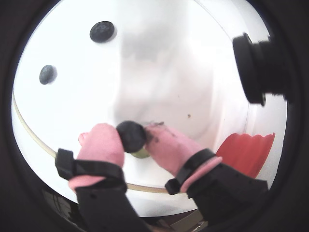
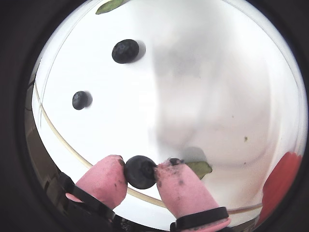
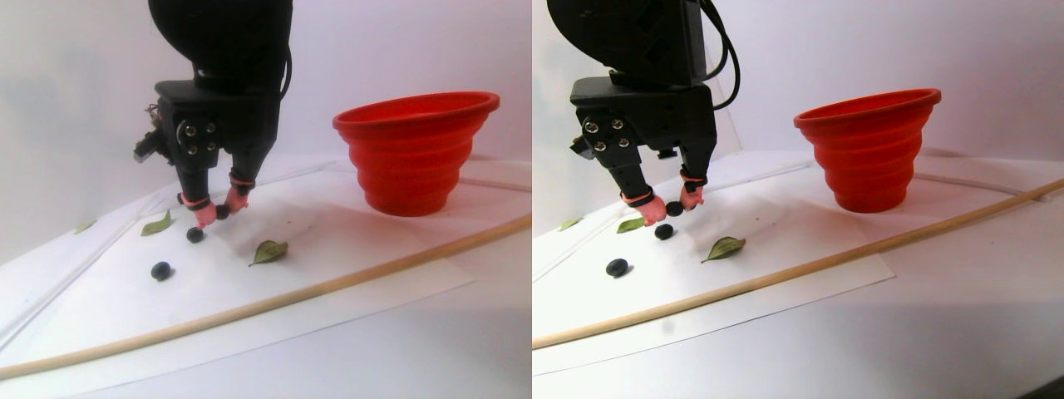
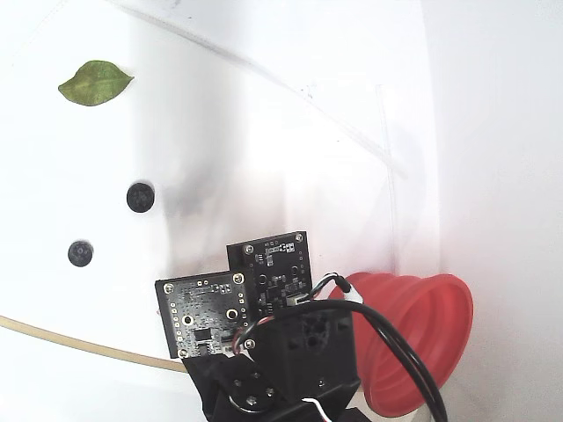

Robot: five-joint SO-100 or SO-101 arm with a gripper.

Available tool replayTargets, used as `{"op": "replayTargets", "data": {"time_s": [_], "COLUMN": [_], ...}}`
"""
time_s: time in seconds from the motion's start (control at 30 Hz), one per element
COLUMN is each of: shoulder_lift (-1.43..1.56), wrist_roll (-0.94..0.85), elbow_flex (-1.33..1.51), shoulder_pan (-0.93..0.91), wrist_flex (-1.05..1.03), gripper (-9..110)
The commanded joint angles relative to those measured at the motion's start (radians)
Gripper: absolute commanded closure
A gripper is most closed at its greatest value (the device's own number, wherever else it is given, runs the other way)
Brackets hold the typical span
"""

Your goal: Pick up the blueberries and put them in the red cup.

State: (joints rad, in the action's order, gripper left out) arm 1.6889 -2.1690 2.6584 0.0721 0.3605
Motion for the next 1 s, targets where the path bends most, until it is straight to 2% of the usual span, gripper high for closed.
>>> {"op": "replayTargets", "data": {"time_s": [0.0, 0.97], "shoulder_lift": [0.149, 0.604], "wrist_roll": [0.003, 0.038], "elbow_flex": [0.020, 0.012], "shoulder_pan": [-0.003, -0.147], "wrist_flex": [-0.052, -0.463], "gripper": [91, 91]}}
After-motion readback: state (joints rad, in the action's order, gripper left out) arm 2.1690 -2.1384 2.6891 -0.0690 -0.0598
